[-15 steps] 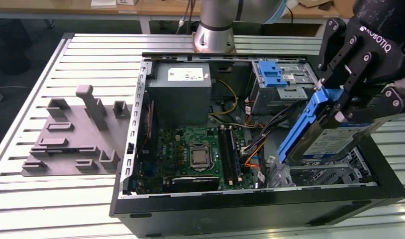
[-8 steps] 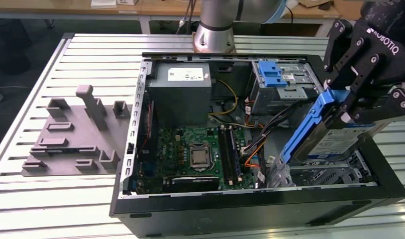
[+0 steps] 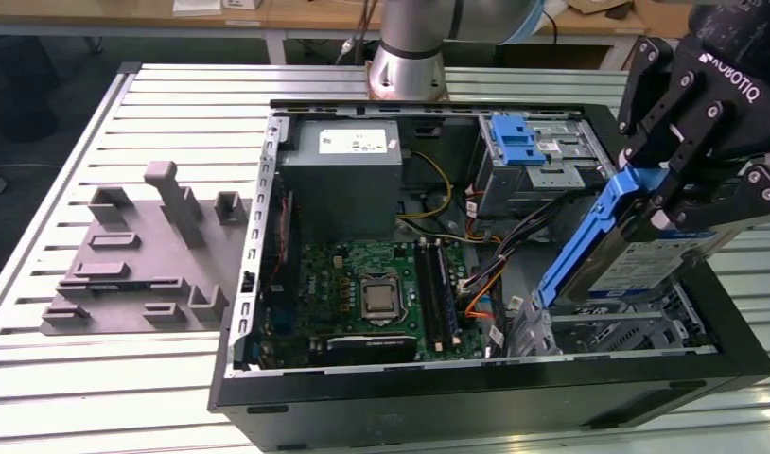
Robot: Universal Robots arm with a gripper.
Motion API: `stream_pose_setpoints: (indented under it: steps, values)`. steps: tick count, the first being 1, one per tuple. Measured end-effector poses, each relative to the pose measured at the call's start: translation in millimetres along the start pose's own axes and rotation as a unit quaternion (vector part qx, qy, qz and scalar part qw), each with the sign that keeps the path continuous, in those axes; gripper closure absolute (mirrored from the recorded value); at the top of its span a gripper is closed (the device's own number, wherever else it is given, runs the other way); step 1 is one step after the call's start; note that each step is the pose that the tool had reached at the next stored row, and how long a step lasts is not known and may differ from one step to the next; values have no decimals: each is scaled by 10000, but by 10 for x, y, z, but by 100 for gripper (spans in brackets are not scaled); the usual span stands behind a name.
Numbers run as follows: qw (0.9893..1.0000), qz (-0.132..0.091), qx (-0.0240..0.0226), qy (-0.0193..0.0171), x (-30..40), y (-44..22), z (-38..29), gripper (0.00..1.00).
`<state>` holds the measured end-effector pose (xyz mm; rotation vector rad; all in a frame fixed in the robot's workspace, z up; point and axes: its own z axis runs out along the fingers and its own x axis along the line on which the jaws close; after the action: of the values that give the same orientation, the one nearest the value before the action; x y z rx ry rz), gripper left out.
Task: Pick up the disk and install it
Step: 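Insert the disk into the insertion slot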
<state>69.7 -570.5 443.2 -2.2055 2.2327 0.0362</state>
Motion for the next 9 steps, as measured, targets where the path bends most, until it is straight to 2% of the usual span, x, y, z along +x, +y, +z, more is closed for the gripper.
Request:
stream_pose_setpoints:
  steps: [7,9]
  values:
    - [10000,0,0,5,-16,-14,37,64]
    - [10000,0,0,-4,-14,-24,53,64]
